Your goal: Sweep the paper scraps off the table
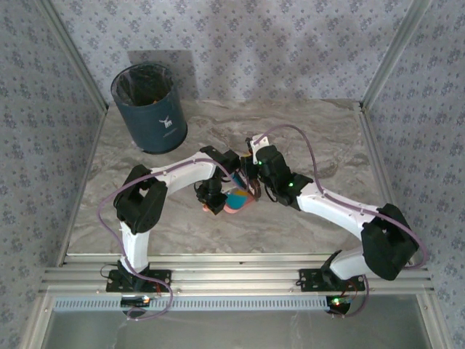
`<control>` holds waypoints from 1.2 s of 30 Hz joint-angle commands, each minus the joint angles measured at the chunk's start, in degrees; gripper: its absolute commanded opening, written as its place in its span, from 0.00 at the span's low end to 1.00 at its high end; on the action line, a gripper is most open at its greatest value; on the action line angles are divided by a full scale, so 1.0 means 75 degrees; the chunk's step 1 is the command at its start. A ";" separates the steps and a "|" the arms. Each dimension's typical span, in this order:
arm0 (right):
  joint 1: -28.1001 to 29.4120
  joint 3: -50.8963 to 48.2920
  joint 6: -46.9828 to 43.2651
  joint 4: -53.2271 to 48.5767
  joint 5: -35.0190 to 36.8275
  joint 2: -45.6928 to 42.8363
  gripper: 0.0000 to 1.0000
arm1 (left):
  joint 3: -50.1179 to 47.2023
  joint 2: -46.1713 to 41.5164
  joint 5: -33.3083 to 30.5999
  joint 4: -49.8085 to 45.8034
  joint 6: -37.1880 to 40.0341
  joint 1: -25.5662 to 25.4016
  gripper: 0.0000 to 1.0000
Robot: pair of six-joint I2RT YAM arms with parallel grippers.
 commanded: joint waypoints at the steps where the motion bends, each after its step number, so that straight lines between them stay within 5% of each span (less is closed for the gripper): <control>1: 0.0254 0.0148 0.0344 -0.0178 -0.0392 -0.0308 0.00 | 0.0096 0.0133 -0.0161 -0.0109 -0.0111 0.0006 0.00; 15: 0.0278 0.0156 0.0309 -0.0195 -0.0490 -0.0569 0.00 | 0.0106 0.0122 -0.0173 -0.0104 -0.0129 0.0015 0.00; 23: 0.0212 -0.0014 0.0348 -0.0392 0.0252 -0.0884 0.00 | 0.0117 -0.0072 -0.0174 -0.0018 -0.0143 0.0054 0.00; 36: -0.0565 -0.0538 0.0375 -0.0659 0.0480 -0.1617 0.00 | 0.0102 -0.0101 -0.0161 -0.0038 -0.0141 0.0090 0.00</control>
